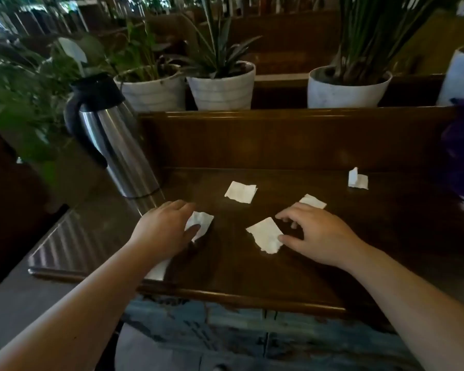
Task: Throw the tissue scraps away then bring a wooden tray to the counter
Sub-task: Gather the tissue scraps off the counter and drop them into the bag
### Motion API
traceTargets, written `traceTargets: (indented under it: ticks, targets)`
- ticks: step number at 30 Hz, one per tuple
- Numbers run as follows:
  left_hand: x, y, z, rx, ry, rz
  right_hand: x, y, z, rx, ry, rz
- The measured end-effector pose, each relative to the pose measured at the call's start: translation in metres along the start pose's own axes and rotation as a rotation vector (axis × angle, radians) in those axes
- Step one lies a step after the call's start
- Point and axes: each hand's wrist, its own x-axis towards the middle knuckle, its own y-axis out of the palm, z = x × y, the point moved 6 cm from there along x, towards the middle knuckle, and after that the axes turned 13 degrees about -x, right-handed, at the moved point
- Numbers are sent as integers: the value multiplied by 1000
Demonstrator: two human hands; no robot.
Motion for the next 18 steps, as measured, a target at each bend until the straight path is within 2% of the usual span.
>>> traceTargets:
  ticks: [4,6,12,18]
  targets:
    - [20,21,19,-6,3,138,23,6,8,-37,36,19]
    - [24,31,22,-10,60,166,32,9,11,-35,49,45]
    - [36,34,25,-136,313,30,48,28,29,-65,65,125]
    - [68,25,20,-249,438,-43,49,31,39,-48,126,34]
